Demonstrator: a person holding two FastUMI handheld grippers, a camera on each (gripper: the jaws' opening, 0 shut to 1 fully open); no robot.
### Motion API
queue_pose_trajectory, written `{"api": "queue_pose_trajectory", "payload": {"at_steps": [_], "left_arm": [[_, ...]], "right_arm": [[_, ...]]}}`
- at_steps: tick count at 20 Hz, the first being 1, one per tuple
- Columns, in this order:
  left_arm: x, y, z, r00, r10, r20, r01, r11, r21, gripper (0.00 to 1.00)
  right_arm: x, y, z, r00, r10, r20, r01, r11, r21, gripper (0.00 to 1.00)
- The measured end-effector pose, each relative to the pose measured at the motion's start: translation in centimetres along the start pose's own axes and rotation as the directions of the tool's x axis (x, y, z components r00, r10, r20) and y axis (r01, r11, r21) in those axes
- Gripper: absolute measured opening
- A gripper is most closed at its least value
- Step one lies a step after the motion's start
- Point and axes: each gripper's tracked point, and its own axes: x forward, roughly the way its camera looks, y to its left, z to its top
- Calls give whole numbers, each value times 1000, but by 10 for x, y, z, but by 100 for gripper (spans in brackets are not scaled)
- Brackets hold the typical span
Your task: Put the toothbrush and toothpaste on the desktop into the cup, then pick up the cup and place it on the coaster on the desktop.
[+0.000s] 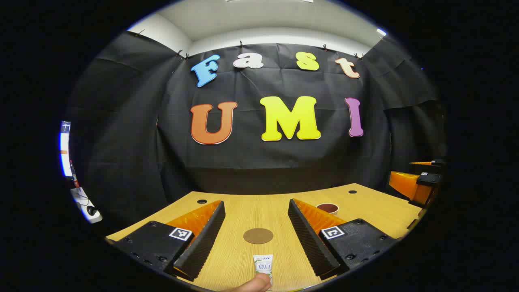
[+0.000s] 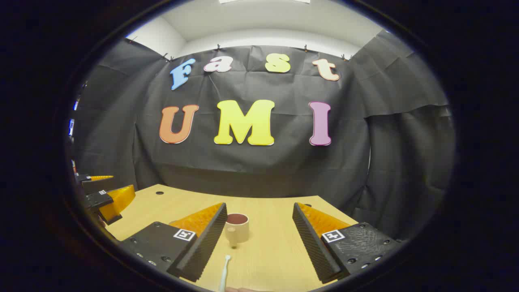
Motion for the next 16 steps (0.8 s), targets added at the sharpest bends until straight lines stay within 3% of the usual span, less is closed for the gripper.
{"api": "queue_pose_trajectory", "payload": {"at_steps": [16], "left_arm": [[-11, 4, -7, 1000, -6, -12, 6, 1000, 11, 99]], "right_arm": [[-8, -11, -12, 998, -61, -21, 60, 998, -25, 96]]}}
